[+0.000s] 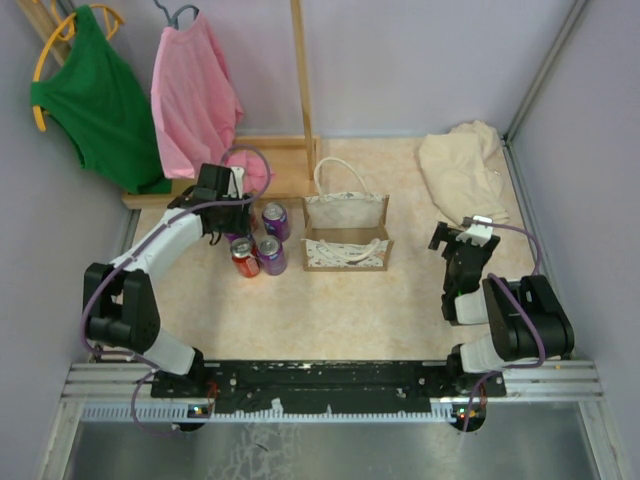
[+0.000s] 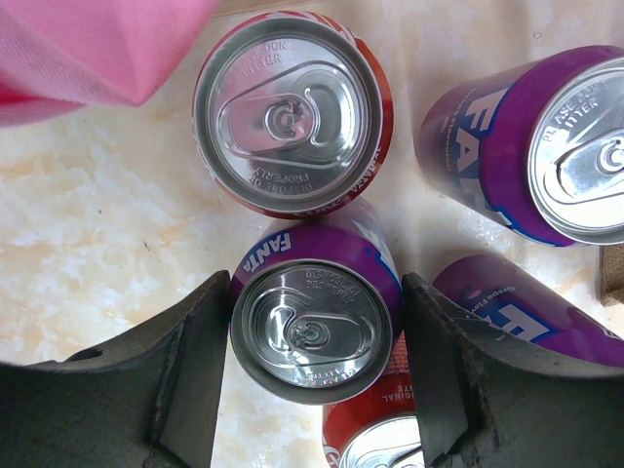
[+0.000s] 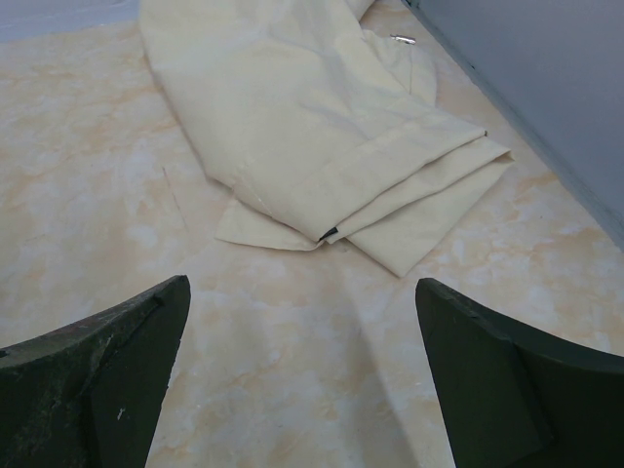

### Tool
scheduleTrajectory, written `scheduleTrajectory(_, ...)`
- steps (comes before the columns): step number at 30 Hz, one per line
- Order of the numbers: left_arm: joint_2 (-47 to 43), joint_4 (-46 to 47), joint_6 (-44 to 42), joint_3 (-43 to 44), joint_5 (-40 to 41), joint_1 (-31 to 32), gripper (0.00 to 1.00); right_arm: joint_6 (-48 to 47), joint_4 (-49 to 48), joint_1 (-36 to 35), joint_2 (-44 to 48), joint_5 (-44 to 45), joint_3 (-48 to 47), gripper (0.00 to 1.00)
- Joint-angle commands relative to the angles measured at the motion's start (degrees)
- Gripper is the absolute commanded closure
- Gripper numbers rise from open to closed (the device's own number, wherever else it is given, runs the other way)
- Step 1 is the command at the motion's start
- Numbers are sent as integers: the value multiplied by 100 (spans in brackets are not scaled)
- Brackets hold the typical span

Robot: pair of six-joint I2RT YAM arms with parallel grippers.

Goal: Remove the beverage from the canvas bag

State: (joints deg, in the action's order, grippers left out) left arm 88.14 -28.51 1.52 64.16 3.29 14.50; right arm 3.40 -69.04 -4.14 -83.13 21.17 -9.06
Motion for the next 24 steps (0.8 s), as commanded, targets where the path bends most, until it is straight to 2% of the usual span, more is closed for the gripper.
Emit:
scheduleTrajectory(1,90,-395,164,123,-224,122,49,-61,-242,-52,-10,94,-78,1)
scheduleTrajectory(9,-114,-489,157,312,-293,272,26,-65,-242,-54,-10,98,-78,1)
scheduleTrajectory(10,-119,-484,151,329,-283,272,17,-66,-242,-46,-10,96,-78,1)
scheduleTrajectory(11,-109,-476,142,341,-273,271,2,-65,-242,-49,-11,98,-78,1)
scheduleTrajectory(19,-37,-493,152,405,-244,336,0,-69,-242,-52,-10,94,-74,1)
scheduleTrajectory(24,-244,-655,102,757,-171,424,0,-62,-242,-52,-10,95,-78,1)
